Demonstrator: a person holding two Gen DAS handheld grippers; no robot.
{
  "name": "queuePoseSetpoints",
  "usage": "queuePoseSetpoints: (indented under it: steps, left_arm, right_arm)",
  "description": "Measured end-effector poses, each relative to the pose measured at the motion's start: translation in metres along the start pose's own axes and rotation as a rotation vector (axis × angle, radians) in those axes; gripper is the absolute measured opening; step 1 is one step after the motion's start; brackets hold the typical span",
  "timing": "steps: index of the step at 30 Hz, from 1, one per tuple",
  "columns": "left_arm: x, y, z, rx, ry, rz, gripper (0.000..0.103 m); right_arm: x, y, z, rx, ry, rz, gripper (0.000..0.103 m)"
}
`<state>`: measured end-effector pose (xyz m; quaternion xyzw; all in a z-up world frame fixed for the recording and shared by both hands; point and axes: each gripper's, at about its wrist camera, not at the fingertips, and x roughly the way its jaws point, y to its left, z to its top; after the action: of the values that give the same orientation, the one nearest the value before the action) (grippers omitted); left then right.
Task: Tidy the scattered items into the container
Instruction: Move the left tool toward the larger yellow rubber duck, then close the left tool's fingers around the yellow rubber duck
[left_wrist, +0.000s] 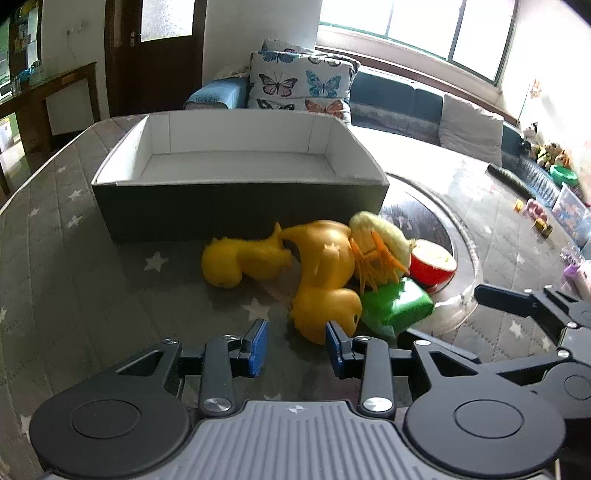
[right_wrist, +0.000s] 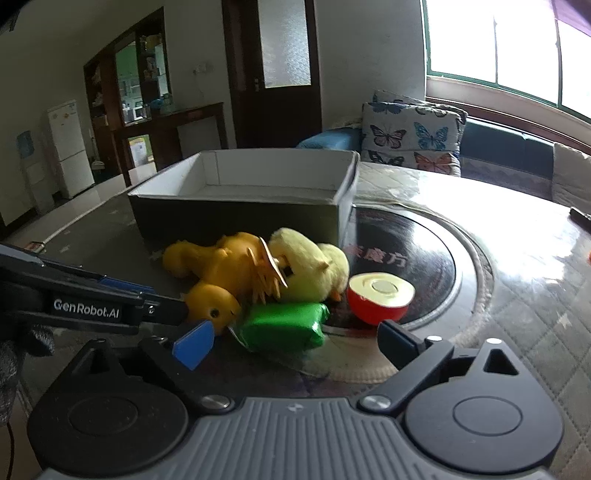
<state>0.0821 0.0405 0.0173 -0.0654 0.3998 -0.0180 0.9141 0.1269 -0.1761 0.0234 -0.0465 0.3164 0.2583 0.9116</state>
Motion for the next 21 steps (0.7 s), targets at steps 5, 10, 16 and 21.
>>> queuePoseSetpoints:
  steps: [5, 10, 16, 21]
  left_arm:
    - [0.003, 0.008, 0.013, -0.03, -0.011, -0.026, 0.037]
    - [0.019, 0.014, 0.024, -0.06, 0.017, -0.086, 0.036]
    - [0.025, 0.02, 0.029, -0.092, 0.044, -0.153, 0.036]
    - [0.029, 0.025, 0.031, -0.124, 0.075, -0.206, 0.033]
  right_arm:
    - [0.001, 0.005, 0.008, -0.009, -0.01, 0.027, 0.092]
    - [0.001, 0.014, 0.011, -0.036, -0.009, 0.063, 0.09]
    - [0.004, 0.029, 0.013, -0.092, -0.005, 0.094, 0.085]
    - [0.015, 0.044, 0.013, -0.144, 0.007, 0.11, 0.078]
